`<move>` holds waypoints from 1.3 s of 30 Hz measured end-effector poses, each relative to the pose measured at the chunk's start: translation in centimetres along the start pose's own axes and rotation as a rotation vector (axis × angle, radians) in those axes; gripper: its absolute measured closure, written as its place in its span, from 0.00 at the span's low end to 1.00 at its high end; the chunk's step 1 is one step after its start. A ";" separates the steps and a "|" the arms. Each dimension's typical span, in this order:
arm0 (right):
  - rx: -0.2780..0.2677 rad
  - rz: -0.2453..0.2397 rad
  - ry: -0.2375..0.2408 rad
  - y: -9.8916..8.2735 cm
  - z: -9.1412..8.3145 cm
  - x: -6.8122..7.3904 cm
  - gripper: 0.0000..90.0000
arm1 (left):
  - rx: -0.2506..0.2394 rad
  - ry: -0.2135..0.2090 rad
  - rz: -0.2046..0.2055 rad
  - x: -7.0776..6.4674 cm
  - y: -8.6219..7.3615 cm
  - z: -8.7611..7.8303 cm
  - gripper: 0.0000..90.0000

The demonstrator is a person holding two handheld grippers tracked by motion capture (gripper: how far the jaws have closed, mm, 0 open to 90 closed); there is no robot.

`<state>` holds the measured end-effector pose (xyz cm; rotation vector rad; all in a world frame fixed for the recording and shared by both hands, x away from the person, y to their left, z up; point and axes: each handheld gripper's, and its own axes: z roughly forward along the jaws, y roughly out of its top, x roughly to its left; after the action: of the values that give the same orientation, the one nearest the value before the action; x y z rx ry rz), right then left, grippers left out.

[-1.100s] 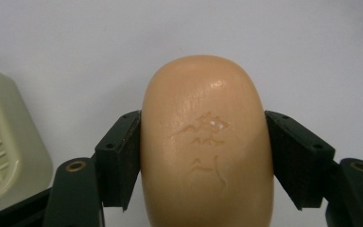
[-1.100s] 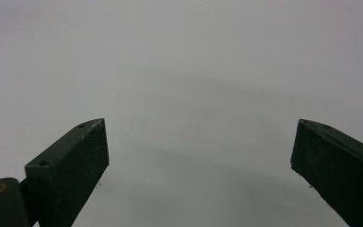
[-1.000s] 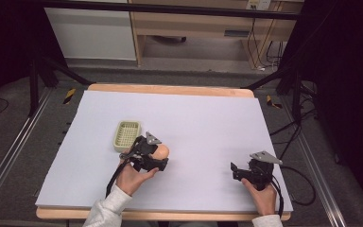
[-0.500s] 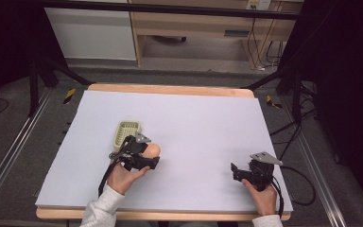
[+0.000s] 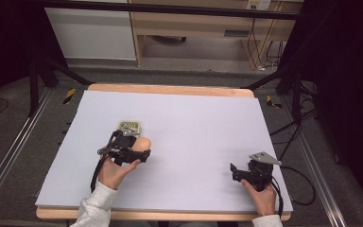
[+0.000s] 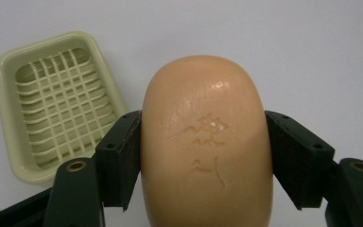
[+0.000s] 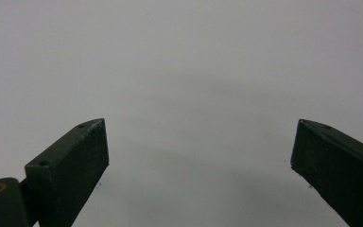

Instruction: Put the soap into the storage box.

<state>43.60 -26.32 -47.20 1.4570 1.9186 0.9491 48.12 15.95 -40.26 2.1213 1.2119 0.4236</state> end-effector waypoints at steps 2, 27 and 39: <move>0.000 0.000 0.000 0.0 0.0 0.0 0.06 | -0.006 0.007 -0.008 0.3 0.0 -0.1 0.35; -0.001 0.000 0.004 0.1 0.1 0.2 0.06 | -0.050 0.054 -0.094 4.1 0.5 -1.1 0.35; -0.004 0.000 0.008 0.2 0.1 0.2 0.06 | -0.053 0.070 -0.107 4.8 1.5 -0.5 0.35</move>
<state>43.74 -26.06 -47.15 1.4532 1.9215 0.9595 51.31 19.73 -39.03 2.0016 1.3320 0.4805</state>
